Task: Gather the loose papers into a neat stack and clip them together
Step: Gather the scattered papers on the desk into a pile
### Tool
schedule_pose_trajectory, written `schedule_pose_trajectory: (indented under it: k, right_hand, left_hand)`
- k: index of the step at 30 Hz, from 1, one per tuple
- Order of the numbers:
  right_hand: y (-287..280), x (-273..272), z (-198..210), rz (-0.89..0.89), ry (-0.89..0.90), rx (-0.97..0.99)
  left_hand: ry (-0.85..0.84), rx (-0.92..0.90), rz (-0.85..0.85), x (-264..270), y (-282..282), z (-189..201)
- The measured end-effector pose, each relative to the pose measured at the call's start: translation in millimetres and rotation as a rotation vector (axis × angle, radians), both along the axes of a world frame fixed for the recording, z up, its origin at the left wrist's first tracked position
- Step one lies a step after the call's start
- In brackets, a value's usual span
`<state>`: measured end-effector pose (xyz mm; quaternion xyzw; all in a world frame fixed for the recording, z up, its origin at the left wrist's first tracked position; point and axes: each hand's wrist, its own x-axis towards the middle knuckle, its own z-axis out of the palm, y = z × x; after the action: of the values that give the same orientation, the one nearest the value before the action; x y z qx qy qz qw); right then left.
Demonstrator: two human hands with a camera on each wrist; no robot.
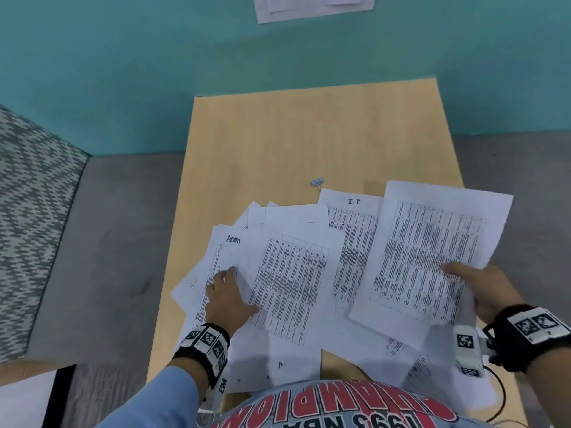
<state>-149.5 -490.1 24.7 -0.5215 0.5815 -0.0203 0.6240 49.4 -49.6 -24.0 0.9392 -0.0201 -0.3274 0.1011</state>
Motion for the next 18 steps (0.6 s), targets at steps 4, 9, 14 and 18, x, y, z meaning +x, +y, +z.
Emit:
schedule_pose_trajectory:
  k: [4, 9, 14, 18]
  right_hand:
    - [11.9, 4.3, -18.6, 0.148, 0.070, 0.035]
    - [33.4, 11.6, -58.6, 0.202, 0.174, 0.069]
    - [55.9, 18.2, -81.3, 0.231, 0.272, 0.016]
    - [65.7, 19.4, -87.0, 0.231, 0.264, 0.069]
  left_hand:
    - [0.029, -0.084, 0.078, -5.1, 0.1, 0.9]
    - [0.033, -0.099, 0.175, -9.8, -10.3, 7.1]
    - [0.004, -0.019, 0.024, -12.7, -22.6, 7.2]
    - [0.095, -0.200, 0.091, -18.1, -31.5, 6.2]
